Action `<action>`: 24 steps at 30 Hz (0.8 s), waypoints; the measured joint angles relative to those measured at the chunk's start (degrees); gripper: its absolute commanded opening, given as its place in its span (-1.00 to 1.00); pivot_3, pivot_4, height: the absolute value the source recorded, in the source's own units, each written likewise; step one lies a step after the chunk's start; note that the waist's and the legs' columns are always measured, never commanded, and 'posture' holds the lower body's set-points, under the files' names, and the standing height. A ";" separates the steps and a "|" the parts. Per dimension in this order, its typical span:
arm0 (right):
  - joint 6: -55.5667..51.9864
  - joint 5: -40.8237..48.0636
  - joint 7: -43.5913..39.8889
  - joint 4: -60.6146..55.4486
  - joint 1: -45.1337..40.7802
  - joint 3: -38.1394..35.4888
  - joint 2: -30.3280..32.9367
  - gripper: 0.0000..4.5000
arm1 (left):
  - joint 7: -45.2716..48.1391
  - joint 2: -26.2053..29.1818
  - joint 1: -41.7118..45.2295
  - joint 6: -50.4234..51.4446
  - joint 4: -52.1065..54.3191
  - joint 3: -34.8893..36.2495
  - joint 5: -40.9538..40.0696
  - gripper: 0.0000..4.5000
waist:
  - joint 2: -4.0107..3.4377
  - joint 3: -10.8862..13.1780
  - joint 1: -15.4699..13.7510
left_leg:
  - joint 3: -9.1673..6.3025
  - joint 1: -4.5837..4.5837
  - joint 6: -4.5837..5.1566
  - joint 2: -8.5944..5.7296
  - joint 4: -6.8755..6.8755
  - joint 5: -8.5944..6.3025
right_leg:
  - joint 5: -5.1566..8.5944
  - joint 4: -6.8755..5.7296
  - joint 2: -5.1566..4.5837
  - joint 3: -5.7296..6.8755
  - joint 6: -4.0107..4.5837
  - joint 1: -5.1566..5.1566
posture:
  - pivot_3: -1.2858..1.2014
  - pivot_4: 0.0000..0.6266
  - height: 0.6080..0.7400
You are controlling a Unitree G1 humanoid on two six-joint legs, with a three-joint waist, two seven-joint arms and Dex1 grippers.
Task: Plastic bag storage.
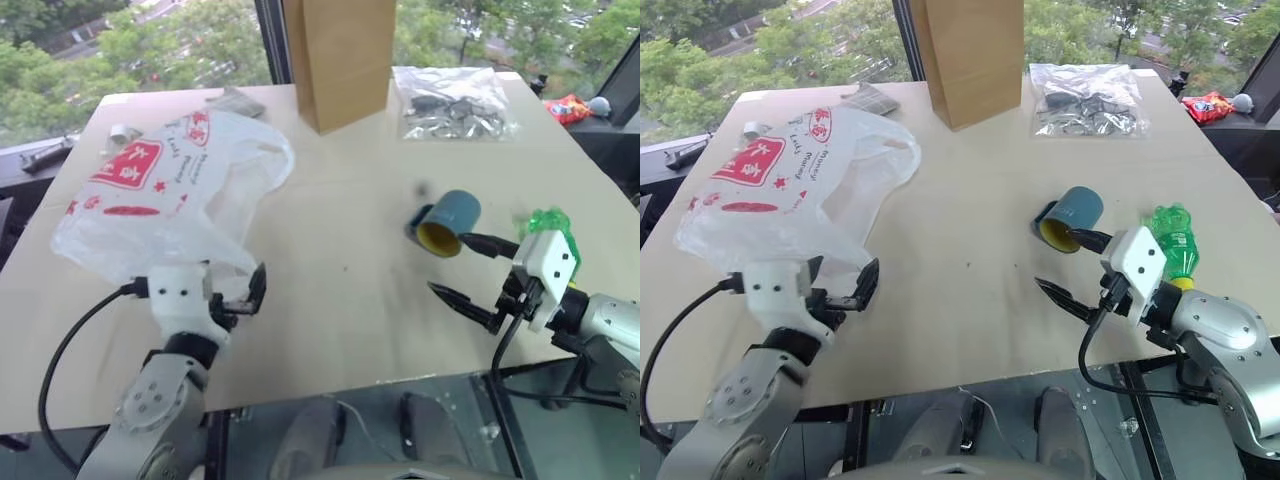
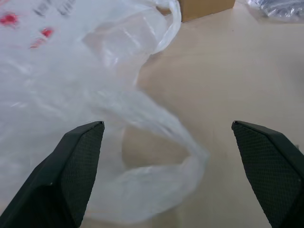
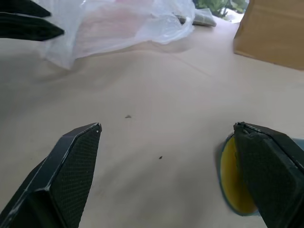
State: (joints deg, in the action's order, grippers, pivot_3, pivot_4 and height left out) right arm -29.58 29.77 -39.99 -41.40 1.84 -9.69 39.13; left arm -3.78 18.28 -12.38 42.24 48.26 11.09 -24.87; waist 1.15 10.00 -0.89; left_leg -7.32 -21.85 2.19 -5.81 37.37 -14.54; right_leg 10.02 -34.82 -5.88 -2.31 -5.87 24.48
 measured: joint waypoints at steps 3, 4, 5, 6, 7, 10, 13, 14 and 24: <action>0.56 -0.99 0.86 -0.13 0.29 0.16 -0.20 1.00 | -0.21 -2.58 6.51 0.78 -6.01 0.40 -0.36 0.41 | 0.03 0.01 -0.10 | -0.05 -0.03 0.00 -0.01 0.01 0.00 | -0.13 0.00 0.00 0.04 0.17 0.01 | 0.03 -0.52 1.00; 0.93 -1.72 1.64 -0.15 0.32 0.36 -0.56 1.00 | 0.51 -2.57 8.06 0.76 -6.98 0.55 -0.93 0.17 | 0.05 0.01 -0.09 | -0.05 -0.03 -0.01 -0.01 0.01 0.00 | -0.13 0.01 0.00 0.04 0.18 0.01 | 0.03 -0.52 1.00; 1.07 -2.45 2.50 -0.15 0.32 0.55 -1.23 1.00 | 1.69 -2.52 9.33 0.70 -7.34 0.89 -1.74 -0.03 | 0.04 0.01 0.01 | -0.01 -0.03 -0.02 0.00 0.01 0.00 | -0.13 0.01 0.00 0.01 0.18 0.02 | 0.03 -0.52 1.00; 1.07 -2.65 2.87 -0.14 0.32 0.71 -1.37 1.00 | 2.16 -2.52 9.68 0.66 -7.34 1.03 -2.14 -0.28 | 0.04 0.01 0.05 | 0.00 -0.03 -0.02 0.00 0.00 0.00 | -0.13 0.01 0.00 -0.02 0.18 0.05 | 0.03 -0.52 1.00; 1.07 -2.82 3.14 -0.14 0.31 0.97 -1.48 1.00 | 3.39 -2.53 9.87 0.55 -7.34 1.65 -3.38 -0.39 | 0.03 0.01 0.10 | 0.03 -0.04 -0.02 0.00 -0.01 0.01 | -0.14 0.01 0.00 -0.05 0.19 0.07 | 0.03 -0.52 1.00; 1.17 -3.59 3.87 0.00 0.15 2.29 -2.20 1.00 | 8.64 -2.05 9.71 -0.44 -7.36 5.17 -9.13 -0.98 | 0.02 0.01 0.06 | -0.01 -0.04 -0.03 0.04 -0.02 0.01 | -0.13 0.00 0.04 -0.03 0.20 0.10 | 0.03 -0.52 1.00; 1.86 -4.64 4.05 1.32 -0.68 3.43 -2.81 1.00 | 12.89 1.60 6.82 -0.36 -7.28 9.71 -13.85 -0.98 | 0.02 0.01 0.24 | 0.03 -0.02 -0.02 0.07 -0.02 0.01 | -0.13 0.00 0.08 -0.06 0.20 0.10 | 0.03 -0.52 1.00; 2.19 -4.93 4.07 2.10 -0.90 3.96 -2.95 1.00 | 14.10 2.82 5.52 -0.30 -7.22 11.45 -15.00 -0.98 | 0.01 0.02 0.21 | 0.02 -0.02 -0.02 0.07 -0.02 0.01 | -0.12 0.00 0.08 -0.05 0.21 0.10 | 0.03 -0.52 1.00; 4.85 -6.37 2.55 6.36 -3.43 7.09 -3.85 1.00 | 24.06 8.12 -14.01 -2.62 -3.36 23.32 -23.54 -0.76 | -0.02 0.05 0.22 | 0.07 -0.02 -0.05 0.12 -0.08 -0.03 | 0.12 0.02 0.09 -0.08 0.25 0.11 | 0.03 -0.52 1.00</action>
State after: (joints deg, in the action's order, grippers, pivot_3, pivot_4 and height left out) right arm -24.73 23.40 -37.43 -35.04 -1.59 -2.60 35.28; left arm 20.28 26.39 -26.39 39.62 44.90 34.41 -48.41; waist 1.13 10.05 -0.67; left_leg -7.26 -21.87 2.14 -5.69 37.30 -14.57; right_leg 10.14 -34.81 -5.79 -2.40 -5.61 24.58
